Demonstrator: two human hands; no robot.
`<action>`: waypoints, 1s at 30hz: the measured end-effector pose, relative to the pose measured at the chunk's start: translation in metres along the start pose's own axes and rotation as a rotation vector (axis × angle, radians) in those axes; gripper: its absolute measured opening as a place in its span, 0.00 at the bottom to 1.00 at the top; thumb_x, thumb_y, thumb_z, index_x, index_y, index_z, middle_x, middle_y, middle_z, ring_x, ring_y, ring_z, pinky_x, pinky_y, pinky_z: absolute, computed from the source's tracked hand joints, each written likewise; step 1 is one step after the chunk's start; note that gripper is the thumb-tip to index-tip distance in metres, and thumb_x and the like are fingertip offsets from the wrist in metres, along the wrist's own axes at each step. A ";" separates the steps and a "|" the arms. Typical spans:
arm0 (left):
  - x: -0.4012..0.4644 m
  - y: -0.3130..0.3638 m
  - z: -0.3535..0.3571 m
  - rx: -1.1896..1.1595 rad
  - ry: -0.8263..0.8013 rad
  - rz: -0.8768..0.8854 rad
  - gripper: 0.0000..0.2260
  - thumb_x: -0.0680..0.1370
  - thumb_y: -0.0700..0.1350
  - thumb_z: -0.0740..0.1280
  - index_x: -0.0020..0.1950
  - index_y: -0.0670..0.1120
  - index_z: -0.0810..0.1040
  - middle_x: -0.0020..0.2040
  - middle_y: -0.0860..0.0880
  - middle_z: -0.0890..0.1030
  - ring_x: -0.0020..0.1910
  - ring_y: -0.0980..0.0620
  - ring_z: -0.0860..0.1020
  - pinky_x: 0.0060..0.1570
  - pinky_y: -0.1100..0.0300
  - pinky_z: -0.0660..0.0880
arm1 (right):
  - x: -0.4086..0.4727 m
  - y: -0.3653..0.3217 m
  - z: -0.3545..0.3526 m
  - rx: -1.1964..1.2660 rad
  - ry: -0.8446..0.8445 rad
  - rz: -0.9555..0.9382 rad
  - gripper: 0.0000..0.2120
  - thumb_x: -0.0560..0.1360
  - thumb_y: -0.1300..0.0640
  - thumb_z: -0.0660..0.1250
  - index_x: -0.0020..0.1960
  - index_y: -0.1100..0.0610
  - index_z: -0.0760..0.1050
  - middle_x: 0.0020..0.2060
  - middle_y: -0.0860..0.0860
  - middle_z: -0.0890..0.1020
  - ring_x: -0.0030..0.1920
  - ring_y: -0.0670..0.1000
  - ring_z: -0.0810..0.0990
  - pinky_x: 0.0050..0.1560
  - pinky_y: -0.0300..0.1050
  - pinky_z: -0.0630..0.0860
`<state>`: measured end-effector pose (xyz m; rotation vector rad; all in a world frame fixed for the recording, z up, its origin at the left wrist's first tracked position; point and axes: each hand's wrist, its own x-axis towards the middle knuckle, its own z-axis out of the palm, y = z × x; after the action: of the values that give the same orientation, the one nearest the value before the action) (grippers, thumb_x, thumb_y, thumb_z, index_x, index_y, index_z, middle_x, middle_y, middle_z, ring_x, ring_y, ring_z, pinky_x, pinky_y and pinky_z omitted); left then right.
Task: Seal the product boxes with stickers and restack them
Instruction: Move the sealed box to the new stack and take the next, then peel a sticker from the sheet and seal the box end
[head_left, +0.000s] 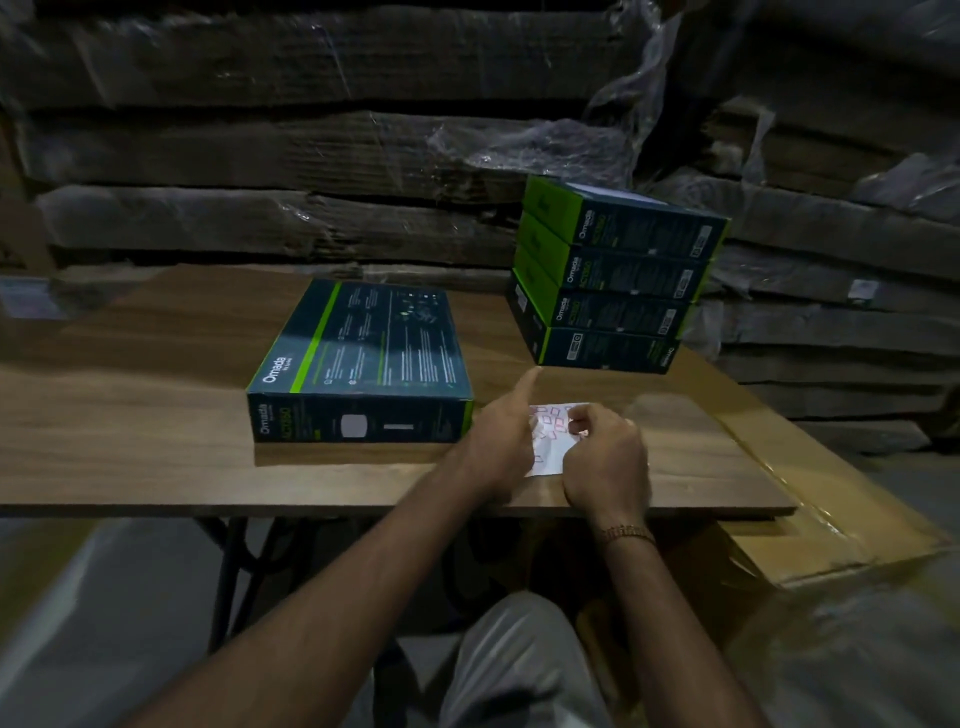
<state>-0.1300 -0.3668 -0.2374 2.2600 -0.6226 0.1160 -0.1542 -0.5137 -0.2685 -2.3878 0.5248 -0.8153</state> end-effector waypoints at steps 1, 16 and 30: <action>0.004 0.000 0.001 -0.017 -0.010 -0.028 0.36 0.86 0.38 0.63 0.88 0.55 0.48 0.76 0.44 0.75 0.69 0.46 0.77 0.66 0.49 0.78 | 0.001 0.001 0.000 0.017 -0.002 0.013 0.22 0.74 0.67 0.59 0.57 0.47 0.82 0.52 0.48 0.82 0.53 0.52 0.78 0.49 0.52 0.81; 0.012 -0.007 0.015 0.108 -0.074 -0.122 0.50 0.79 0.39 0.67 0.85 0.59 0.32 0.75 0.41 0.77 0.67 0.45 0.75 0.62 0.47 0.78 | 0.037 0.008 -0.002 0.072 -0.007 -0.124 0.22 0.78 0.74 0.59 0.62 0.58 0.83 0.56 0.52 0.82 0.56 0.50 0.80 0.55 0.48 0.82; 0.004 0.003 0.011 0.136 -0.059 -0.162 0.42 0.82 0.37 0.63 0.88 0.54 0.40 0.73 0.38 0.75 0.81 0.37 0.64 0.70 0.39 0.75 | 0.034 0.006 0.002 -0.110 -0.210 -0.379 0.20 0.76 0.62 0.64 0.61 0.48 0.87 0.48 0.47 0.79 0.53 0.51 0.73 0.53 0.51 0.76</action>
<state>-0.1292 -0.3777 -0.2419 2.4432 -0.4724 0.0122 -0.1290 -0.5349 -0.2586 -2.6788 0.0314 -0.6907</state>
